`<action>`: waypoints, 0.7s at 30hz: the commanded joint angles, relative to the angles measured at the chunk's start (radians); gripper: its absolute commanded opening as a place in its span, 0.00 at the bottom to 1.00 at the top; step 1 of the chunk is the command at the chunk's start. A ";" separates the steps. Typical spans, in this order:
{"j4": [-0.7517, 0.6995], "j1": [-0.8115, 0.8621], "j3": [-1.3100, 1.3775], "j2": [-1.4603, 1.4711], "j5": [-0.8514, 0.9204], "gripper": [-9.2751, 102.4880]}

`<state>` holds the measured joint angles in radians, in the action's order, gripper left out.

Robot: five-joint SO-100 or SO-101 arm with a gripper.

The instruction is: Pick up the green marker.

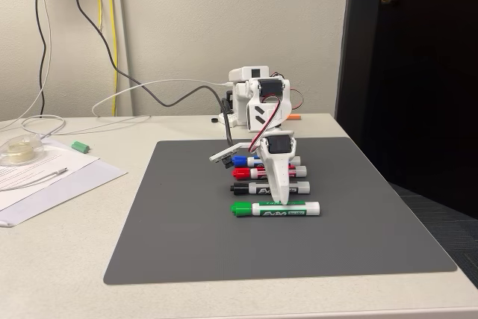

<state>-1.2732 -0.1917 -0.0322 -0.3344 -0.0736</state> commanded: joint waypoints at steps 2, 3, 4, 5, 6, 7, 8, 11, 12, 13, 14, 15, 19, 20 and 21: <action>0.025 0.002 0.005 -0.003 -0.014 0.27; 0.029 0.002 0.005 0.002 -0.015 0.26; 0.031 0.000 0.005 0.005 -0.014 0.26; 0.031 0.000 0.005 0.006 -0.009 0.26; 0.031 -0.002 0.005 0.008 -0.003 0.26; 0.031 -0.003 0.005 0.009 0.000 0.26; 0.032 -0.005 0.005 0.012 0.006 0.26; 0.034 -0.008 0.005 0.018 0.032 0.26; 0.034 -0.008 0.005 0.018 0.040 0.26; 0.034 -0.008 0.005 0.018 0.046 0.26; 0.031 -0.008 0.005 0.020 0.052 0.26; 0.029 -0.008 0.005 0.020 0.054 0.26; 0.025 -0.008 0.005 0.020 0.055 0.23; 0.025 -0.006 0.005 0.020 0.055 0.23; 0.025 -0.006 0.005 0.020 0.054 0.22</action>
<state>-1.2502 -0.1933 -0.0322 -0.3083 -0.0230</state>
